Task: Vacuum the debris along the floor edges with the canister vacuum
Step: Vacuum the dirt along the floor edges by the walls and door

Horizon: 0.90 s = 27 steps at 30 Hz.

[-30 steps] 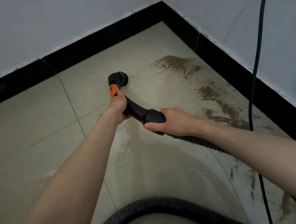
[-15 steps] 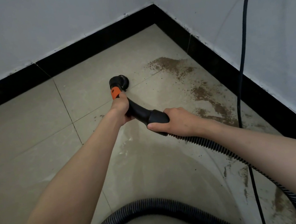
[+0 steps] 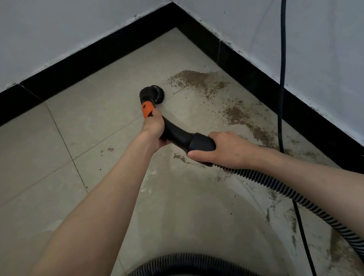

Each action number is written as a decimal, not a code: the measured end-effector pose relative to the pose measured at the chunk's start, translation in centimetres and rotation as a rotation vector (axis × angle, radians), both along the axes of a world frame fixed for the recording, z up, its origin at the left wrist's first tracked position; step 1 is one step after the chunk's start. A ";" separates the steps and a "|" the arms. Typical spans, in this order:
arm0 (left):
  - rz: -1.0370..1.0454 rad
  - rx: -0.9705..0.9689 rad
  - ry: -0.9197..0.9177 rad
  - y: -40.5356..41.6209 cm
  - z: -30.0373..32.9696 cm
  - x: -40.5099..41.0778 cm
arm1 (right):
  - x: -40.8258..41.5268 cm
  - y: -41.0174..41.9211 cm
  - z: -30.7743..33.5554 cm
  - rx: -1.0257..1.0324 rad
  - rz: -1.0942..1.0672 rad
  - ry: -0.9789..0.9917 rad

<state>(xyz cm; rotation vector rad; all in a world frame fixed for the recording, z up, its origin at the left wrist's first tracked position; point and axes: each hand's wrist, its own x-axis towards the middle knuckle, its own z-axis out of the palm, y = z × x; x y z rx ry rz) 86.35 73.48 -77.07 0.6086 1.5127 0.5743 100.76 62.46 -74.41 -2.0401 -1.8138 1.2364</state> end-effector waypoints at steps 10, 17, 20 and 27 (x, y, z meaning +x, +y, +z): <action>0.018 -0.011 -0.014 1.7 -0.2 1.8 | 1.3 1.5 -0.1 0.024 -0.021 -0.029; -0.020 0.013 0.035 4.5 -0.4 1.9 | 1.0 3.5 -1.1 0.013 -0.051 0.030; -0.077 0.021 0.053 5.0 -0.4 2.7 | 1.6 3.7 -1.6 0.006 -0.089 0.052; -0.145 0.058 0.057 5.3 -1.2 5.5 | 3.8 3.3 -1.6 -0.004 -0.143 0.034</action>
